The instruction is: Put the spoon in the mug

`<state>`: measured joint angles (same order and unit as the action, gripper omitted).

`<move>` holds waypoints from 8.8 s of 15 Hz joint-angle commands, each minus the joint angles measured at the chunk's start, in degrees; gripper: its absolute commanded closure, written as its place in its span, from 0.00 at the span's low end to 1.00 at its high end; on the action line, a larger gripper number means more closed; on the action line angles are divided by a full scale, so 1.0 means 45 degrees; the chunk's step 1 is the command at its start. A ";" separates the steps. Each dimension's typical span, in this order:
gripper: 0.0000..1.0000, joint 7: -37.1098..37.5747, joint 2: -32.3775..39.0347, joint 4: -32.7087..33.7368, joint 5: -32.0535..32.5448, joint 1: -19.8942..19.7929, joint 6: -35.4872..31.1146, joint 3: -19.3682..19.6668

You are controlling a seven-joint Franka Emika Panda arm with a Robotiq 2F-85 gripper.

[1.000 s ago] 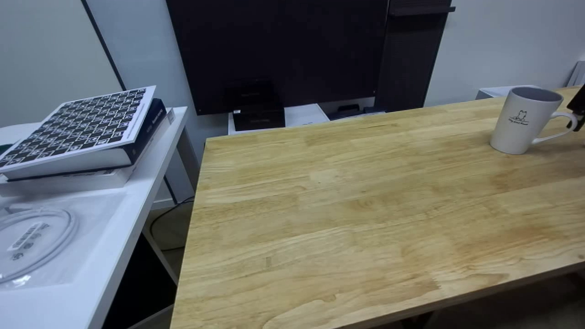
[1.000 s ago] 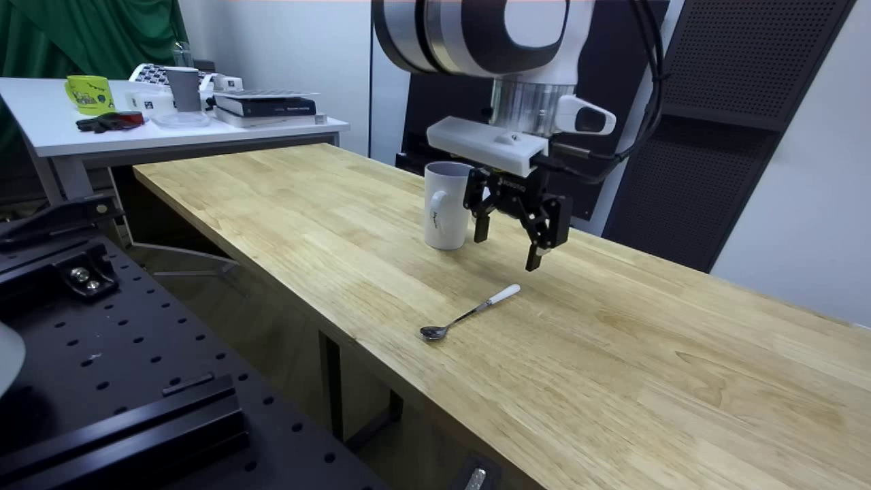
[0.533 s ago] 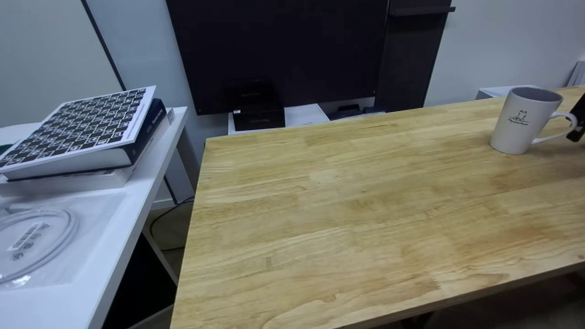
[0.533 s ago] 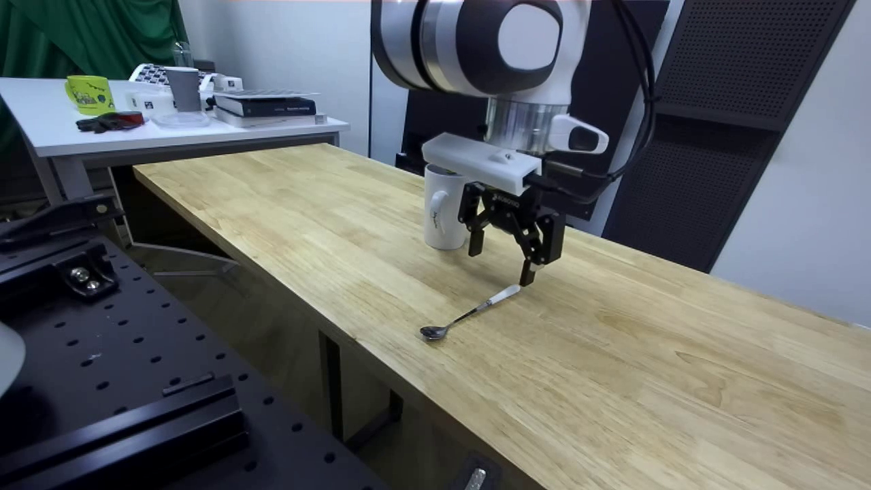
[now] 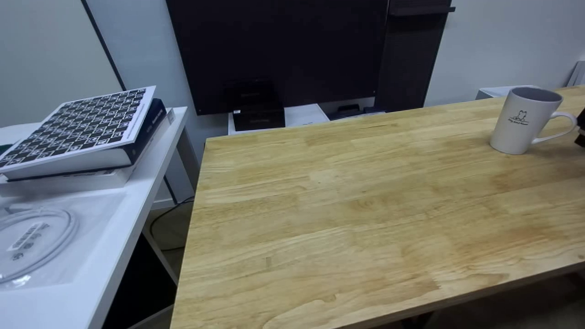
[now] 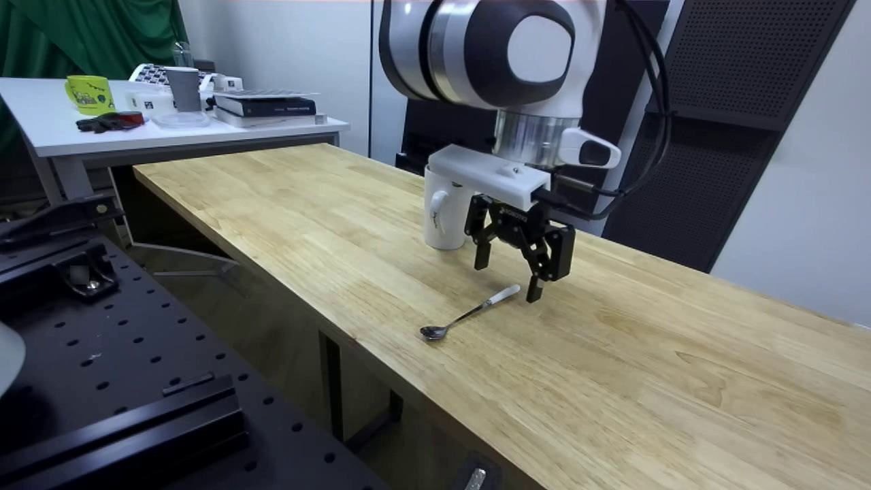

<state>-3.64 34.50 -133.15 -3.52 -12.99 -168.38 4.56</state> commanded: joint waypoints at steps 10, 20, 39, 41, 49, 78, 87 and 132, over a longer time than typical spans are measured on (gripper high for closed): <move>0.82 0.0199 0.0595 0.0458 0.0182 0.0312 -0.0148 0.0226; 0.96 0.0904 0.0095 0.0840 0.0889 0.2120 0.0428 0.1844; 0.96 0.4247 -0.2372 0.1546 0.5064 0.7537 0.0542 0.6385; 0.96 0.4760 -0.2679 0.1609 0.5743 0.7984 0.0504 0.6825; 0.96 0.7517 -0.2831 0.1211 0.8328 1.1530 -0.1270 1.0107; 0.96 0.5810 -0.2041 -0.1946 -0.0089 1.8207 -0.6605 1.3461; 0.96 0.4464 -0.1770 -0.1795 -0.1455 1.6801 -0.6595 1.1989; 0.19 0.1377 -0.1014 -0.1477 -0.3534 1.0780 -0.6579 0.5839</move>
<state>5.43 29.68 -140.04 -17.35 37.22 -197.80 32.48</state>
